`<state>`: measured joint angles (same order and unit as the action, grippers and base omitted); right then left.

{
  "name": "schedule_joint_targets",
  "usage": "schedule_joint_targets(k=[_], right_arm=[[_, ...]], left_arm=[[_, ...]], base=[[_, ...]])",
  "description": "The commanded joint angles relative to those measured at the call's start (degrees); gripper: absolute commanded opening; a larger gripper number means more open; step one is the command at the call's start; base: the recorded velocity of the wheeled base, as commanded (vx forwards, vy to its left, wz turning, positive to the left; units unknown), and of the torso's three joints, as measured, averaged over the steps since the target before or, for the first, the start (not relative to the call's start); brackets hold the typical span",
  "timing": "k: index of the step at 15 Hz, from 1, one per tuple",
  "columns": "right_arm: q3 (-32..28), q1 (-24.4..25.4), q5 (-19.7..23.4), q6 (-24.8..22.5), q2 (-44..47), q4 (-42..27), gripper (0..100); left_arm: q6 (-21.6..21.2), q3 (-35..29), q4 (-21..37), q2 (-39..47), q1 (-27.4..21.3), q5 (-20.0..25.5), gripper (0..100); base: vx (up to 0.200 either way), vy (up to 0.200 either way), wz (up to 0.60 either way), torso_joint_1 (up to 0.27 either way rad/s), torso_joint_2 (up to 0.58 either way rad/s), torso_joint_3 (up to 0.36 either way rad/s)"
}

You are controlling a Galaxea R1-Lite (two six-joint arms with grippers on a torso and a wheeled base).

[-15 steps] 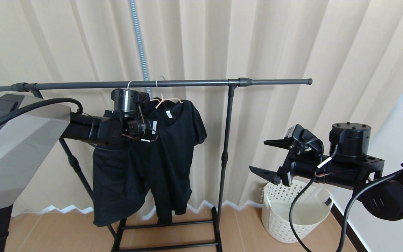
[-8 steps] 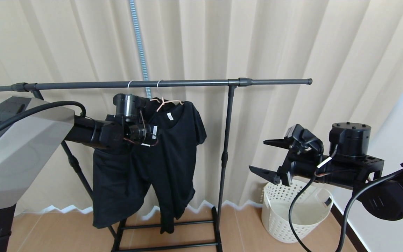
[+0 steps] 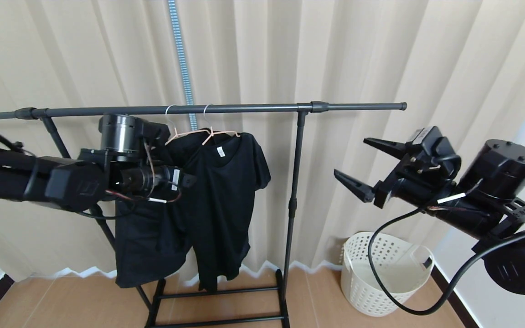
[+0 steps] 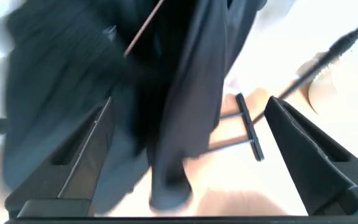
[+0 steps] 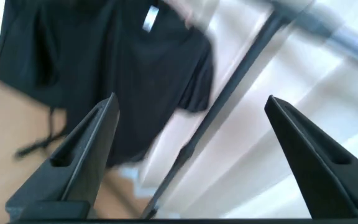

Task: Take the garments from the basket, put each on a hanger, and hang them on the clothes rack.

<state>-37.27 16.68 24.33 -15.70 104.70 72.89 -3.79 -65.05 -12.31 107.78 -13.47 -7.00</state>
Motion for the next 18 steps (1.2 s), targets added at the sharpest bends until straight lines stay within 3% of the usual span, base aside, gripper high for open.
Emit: schedule_joint_targets(k=[1, 4, 5, 8, 10, 12, 18], right_arm=[[-1.76, 0.73, -1.39, 2.25, -2.31, 1.64, 100], [-4.13, 1.78, -5.26, 2.43, -5.65, -1.70, 100], [-2.99, 1.78, -6.67, 2.43, -9.34, -4.60, 100], [0.62, 1.87, -13.17, 2.43, -16.73, -15.58, 100], [5.98, 1.69, -14.75, 2.52, -23.85, -23.67, 100], [11.95, 0.20, -14.75, 2.78, -28.86, -26.66, 100], [32.26, -7.45, -14.66, 7.35, -36.59, -26.48, 100]], left_arm=[[-0.16, 15.57, 0.01, -19.62, 0.37, 0.23, 100], [-0.34, 27.08, 0.10, -32.89, 0.20, 0.76, 100], [-0.43, 32.09, 0.10, -39.13, 0.20, 1.02, 100], [-0.52, 39.12, 0.45, -48.19, 0.37, 1.02, 100], [-0.43, 45.01, 0.45, -54.87, 0.37, 1.02, 100], [-0.43, 48.88, 0.45, -58.91, 0.29, 1.11, 100], [0.54, 58.81, 0.18, -65.68, 0.29, 1.28, 100]], base=[[0.000, 0.000, 0.00, 0.000, 0.00, 0.000], [0.000, 0.000, 0.00, 0.000, 0.00, 0.000], [0.000, 0.000, 0.00, 0.000, 0.00, 0.000], [0.000, 0.000, 0.00, 0.000, 0.00, 0.000], [0.000, 0.000, 0.00, 0.000, 0.00, 0.000], [0.000, 0.000, 0.00, 0.000, 0.00, 0.000], [0.000, 0.000, 0.00, 0.000, 0.00, 0.000]])
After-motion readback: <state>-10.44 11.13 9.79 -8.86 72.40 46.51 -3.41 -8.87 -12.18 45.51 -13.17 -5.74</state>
